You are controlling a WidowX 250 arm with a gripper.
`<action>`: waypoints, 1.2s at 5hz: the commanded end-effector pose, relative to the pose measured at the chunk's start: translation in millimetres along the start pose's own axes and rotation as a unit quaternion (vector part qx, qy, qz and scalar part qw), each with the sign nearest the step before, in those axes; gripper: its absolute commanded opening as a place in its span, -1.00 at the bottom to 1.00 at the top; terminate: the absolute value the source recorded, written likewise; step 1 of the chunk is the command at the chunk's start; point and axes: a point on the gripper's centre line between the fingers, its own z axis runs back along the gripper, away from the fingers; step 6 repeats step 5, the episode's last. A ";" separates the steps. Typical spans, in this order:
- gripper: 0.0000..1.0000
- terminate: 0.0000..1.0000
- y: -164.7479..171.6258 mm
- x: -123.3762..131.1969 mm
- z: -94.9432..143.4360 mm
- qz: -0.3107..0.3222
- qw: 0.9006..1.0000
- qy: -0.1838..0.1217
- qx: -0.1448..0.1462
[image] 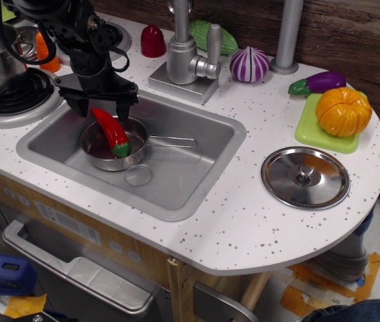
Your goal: Put pepper in pot or pan
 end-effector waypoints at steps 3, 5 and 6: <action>1.00 -1.00 3.6 11.9 12.8 0.002 1.000 -0.023 0.002; 1.00 1.00 3.6 11.9 12.8 0.002 1.000 -0.023 0.002; 1.00 1.00 3.6 11.9 12.8 0.002 1.000 -0.023 0.002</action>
